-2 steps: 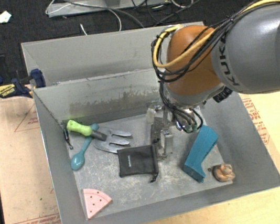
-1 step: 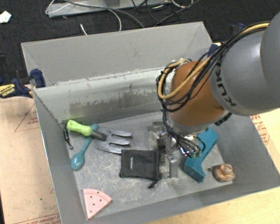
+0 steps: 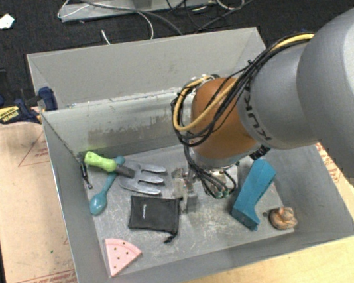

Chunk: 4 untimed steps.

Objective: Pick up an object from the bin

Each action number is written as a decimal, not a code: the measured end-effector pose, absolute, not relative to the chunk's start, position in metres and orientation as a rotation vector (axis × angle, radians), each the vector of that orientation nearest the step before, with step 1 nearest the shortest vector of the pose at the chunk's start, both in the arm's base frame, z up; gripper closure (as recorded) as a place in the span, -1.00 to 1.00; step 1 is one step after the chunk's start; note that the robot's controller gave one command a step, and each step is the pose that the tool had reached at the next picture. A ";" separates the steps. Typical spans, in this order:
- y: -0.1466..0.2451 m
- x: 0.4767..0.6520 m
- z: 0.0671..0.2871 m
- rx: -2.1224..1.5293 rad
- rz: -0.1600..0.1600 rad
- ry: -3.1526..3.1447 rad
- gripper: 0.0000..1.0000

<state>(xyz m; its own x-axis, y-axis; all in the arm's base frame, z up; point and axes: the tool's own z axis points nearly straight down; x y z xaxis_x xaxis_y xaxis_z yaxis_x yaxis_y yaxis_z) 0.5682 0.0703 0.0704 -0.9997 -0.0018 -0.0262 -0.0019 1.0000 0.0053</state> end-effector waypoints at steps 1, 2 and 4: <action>0.070 0.568 0.070 -0.003 0.008 3.115 1.00; 0.070 0.564 0.126 -0.017 0.007 3.121 1.00; 0.080 0.564 0.251 -0.018 0.008 3.122 1.00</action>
Offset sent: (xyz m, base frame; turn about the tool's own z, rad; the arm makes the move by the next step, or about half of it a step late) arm -0.0060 -0.0020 0.1392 -0.0243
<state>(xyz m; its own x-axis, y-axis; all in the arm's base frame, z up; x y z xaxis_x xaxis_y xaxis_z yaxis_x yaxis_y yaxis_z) 0.5639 0.0798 0.2508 -0.9997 -0.0117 -0.0196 -0.0118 0.9999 0.0051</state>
